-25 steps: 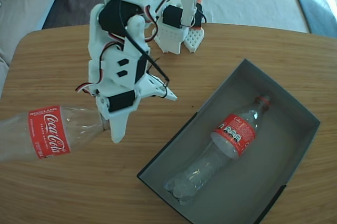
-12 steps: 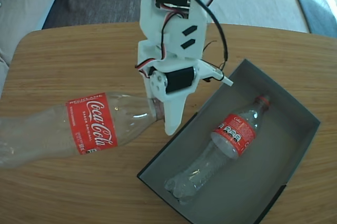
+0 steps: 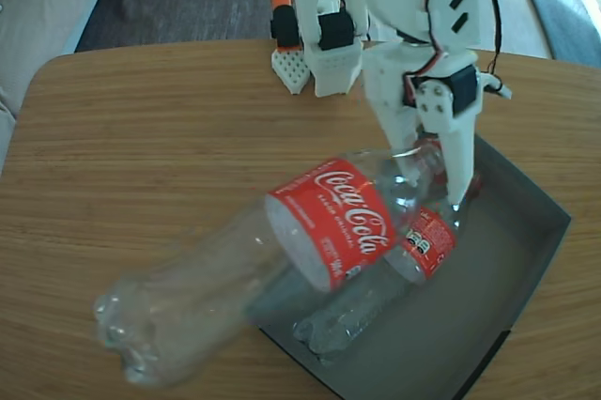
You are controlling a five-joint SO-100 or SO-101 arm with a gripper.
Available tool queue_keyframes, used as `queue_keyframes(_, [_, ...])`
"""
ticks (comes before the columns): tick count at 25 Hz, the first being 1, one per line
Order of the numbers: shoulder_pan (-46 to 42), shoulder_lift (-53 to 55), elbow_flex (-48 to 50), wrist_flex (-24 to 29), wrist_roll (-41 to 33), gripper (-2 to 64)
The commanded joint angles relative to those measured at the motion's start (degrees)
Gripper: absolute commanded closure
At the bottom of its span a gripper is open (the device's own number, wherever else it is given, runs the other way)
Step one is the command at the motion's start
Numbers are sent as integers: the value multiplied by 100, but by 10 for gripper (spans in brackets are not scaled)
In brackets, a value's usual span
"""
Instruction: Grasp the bottles and put them in the box.
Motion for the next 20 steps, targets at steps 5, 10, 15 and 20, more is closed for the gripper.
queue_keyframes(5, [-1503,114,-378,-70,299,618])
queue_keyframes(10, [-2030,-176,-229,-202,633,618])
queue_keyframes(15, [-2241,-686,-290,-316,976,618])
queue_keyframes(20, [-2461,-1169,-668,-325,1143,618])
